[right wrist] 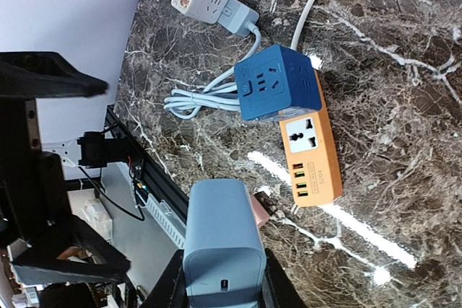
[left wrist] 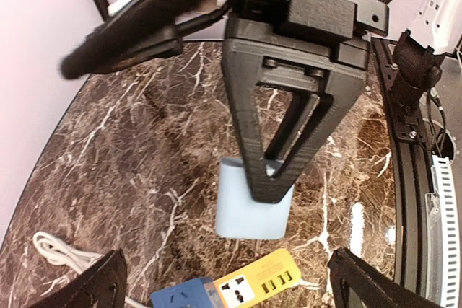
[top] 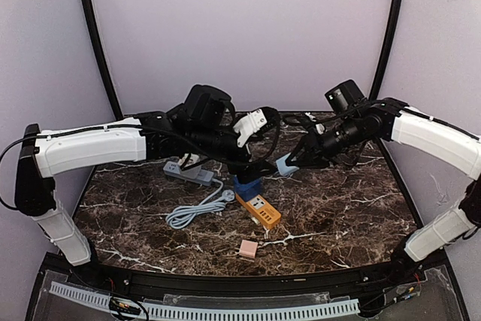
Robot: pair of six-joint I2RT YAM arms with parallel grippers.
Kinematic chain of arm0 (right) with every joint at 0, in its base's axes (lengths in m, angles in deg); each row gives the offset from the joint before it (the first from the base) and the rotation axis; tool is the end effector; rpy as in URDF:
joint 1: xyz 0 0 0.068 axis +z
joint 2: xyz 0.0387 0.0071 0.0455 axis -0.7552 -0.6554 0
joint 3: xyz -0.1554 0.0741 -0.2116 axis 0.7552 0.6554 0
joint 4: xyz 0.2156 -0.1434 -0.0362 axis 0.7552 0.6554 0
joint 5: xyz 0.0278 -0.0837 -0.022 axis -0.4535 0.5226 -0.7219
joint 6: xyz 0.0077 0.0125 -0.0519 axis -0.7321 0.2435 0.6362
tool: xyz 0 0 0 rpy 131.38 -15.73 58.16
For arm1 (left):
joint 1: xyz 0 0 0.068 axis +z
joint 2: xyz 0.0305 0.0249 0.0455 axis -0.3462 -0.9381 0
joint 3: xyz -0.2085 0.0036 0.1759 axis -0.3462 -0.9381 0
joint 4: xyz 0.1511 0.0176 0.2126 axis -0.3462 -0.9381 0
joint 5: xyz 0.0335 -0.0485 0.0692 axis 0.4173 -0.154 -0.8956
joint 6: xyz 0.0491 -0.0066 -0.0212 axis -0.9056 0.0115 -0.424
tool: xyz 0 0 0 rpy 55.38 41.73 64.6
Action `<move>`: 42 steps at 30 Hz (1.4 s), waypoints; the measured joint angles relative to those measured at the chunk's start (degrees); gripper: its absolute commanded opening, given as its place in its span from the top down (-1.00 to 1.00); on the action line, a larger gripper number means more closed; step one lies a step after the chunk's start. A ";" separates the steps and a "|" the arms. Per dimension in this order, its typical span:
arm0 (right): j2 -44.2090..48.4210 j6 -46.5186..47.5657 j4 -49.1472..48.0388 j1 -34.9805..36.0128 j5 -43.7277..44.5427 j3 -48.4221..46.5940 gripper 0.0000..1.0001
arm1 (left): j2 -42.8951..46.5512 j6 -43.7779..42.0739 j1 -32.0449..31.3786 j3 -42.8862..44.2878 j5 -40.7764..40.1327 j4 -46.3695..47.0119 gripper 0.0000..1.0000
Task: Insert the plug
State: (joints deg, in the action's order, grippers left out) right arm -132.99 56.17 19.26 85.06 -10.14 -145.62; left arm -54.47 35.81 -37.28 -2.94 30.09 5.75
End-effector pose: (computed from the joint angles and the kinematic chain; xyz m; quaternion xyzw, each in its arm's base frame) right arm 0.2234 0.1866 0.3125 -0.1147 0.8994 0.4067 0.1120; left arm 0.2079 -0.3410 0.3298 0.5460 0.6404 -0.2767 0.4639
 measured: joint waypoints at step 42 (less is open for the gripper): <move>-24.74 19.63 11.54 12.85 21.97 -15.78 1.00 | 42.38 18.45 2.14 -26.86 -37.53 -19.10 -0.97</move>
State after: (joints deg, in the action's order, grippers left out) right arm -157.73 75.79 30.80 97.91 11.82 -161.40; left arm -12.09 54.26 -35.14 -29.81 -7.43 -13.36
